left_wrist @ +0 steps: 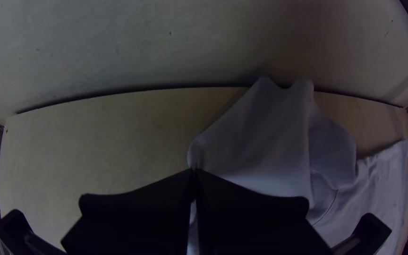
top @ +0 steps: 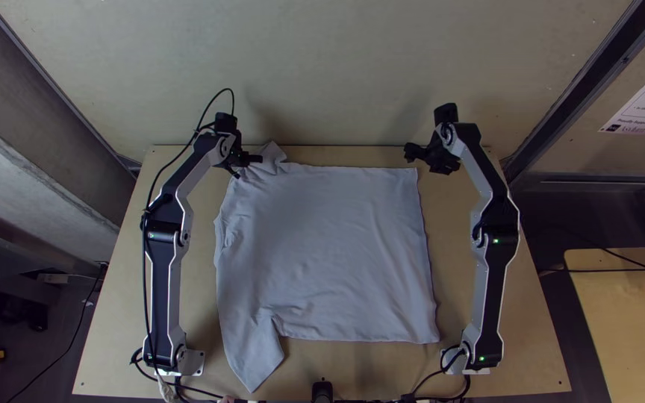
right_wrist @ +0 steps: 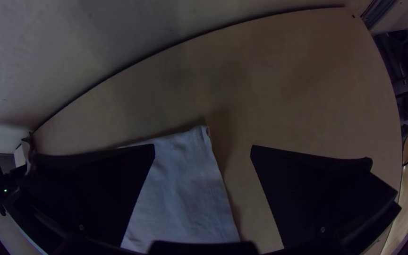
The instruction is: Fold the t-shirt
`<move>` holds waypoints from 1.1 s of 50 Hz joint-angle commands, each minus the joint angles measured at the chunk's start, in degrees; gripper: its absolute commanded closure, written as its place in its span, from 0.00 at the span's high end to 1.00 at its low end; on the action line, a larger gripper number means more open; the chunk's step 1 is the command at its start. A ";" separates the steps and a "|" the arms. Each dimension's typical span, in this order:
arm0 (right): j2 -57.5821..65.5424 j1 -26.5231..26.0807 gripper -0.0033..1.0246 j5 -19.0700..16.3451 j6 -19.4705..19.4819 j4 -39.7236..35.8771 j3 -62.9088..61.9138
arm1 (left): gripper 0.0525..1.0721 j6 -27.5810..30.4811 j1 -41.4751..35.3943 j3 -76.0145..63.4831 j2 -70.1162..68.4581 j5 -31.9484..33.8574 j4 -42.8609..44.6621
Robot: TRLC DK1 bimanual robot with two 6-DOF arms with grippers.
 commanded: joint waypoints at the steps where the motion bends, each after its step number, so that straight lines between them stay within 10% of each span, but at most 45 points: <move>1: 3.12 0.59 0.85 0.17 1.85 -0.62 2.69 | 0.03 1.00 0.35 -0.55 -3.73 -0.23 -0.73; 22: 8.22 0.77 0.82 2.37 2.03 -0.18 4.53 | 0.03 0.65 0.35 -1.43 -4.17 -0.23 -2.31; 39: 9.72 1.91 0.14 4.83 -2.10 0.70 4.53 | 0.03 0.47 0.00 -3.10 -5.13 -0.23 -2.40; 55: 9.28 1.73 0.03 5.80 -3.42 5.27 5.15 | 0.03 0.47 0.00 -4.15 -6.19 -0.23 -1.78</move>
